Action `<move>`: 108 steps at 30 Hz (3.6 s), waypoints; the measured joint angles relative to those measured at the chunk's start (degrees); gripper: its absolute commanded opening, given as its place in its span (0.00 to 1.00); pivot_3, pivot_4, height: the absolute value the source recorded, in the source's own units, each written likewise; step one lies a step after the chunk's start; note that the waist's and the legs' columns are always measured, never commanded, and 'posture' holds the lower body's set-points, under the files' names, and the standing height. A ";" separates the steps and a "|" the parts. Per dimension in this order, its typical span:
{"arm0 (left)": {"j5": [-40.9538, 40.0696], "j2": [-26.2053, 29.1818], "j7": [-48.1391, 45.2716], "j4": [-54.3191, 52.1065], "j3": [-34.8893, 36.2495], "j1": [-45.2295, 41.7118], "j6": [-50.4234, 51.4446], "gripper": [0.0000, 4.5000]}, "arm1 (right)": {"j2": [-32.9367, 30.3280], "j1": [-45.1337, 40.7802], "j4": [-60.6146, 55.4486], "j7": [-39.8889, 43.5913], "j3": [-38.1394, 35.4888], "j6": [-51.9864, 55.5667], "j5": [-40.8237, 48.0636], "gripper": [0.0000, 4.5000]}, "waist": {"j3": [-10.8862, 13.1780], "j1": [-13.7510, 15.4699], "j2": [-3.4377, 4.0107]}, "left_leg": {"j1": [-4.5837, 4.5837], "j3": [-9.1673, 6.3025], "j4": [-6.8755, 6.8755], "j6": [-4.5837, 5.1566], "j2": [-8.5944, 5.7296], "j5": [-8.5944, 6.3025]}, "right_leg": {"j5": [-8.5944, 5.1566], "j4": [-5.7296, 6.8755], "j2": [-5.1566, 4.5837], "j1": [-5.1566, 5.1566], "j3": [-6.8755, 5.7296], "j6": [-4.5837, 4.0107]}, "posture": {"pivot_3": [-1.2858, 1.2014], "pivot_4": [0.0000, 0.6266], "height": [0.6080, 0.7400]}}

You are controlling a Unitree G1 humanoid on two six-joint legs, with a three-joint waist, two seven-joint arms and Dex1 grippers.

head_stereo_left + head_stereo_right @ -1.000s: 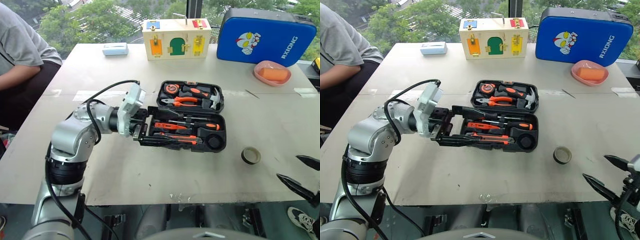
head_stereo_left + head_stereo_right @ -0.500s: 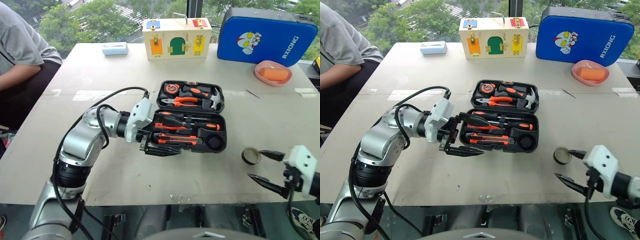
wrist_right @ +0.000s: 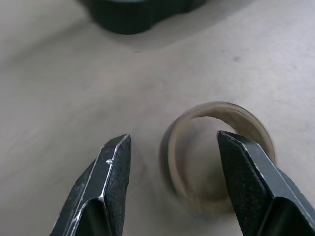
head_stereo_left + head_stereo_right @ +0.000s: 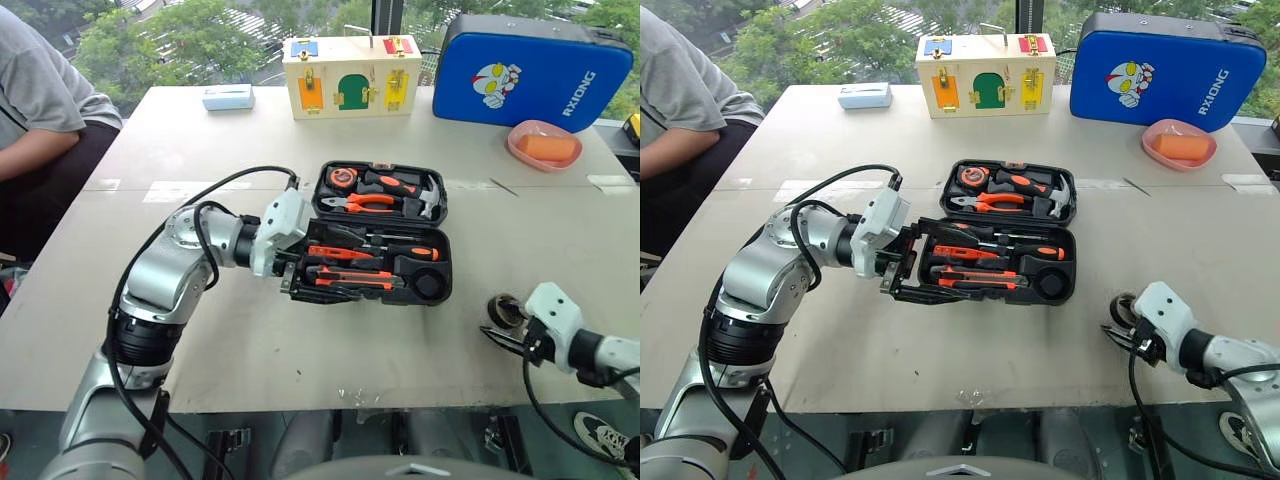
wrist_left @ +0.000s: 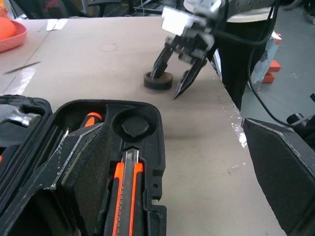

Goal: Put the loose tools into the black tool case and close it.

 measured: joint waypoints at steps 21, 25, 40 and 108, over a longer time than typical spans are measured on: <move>-0.04 1.33 2.13 -1.36 -0.13 1.00 0.51 1.00 | -4.39 -27.60 -4.51 10.56 10.09 6.77 10.17 0.01 | 0.11 -0.03 0.07 | -0.14 -0.16 -0.01 -0.02 0.02 0.01 | 0.01 -0.14 0.02 -0.07 -0.17 0.01 | 0.52 0.24 0.96; -0.07 2.13 2.86 -2.84 0.03 2.24 1.25 1.00 | -1.60 -34.43 2.89 12.05 21.72 4.98 3.95 0.01 | 0.11 0.10 0.07 | -0.29 -0.20 -0.01 -0.22 -0.04 0.13 | 0.01 -0.32 -0.05 -0.10 -0.23 0.01 | 0.52 0.24 0.96; -0.13 3.95 5.91 -4.87 0.97 5.75 1.57 1.00 | -3.21 -35.89 8.16 16.53 24.48 2.86 -0.91 0.28 | 0.11 -0.07 0.08 | -0.29 -0.26 -0.06 -0.23 -0.04 0.12 | 0.02 -0.39 -0.05 -0.10 -0.23 0.01 | 0.52 0.24 0.96; 16.74 5.32 9.05 4.77 1.15 17.77 -1.91 0.00 | -5.78 -30.64 23.91 30.61 14.53 -18.94 -8.27 0.00 | 0.10 -0.02 0.24 | -0.28 -0.16 -0.32 -0.23 -0.08 0.11 | 0.03 -0.63 -0.14 -0.19 -0.08 0.02 | 0.52 0.24 0.96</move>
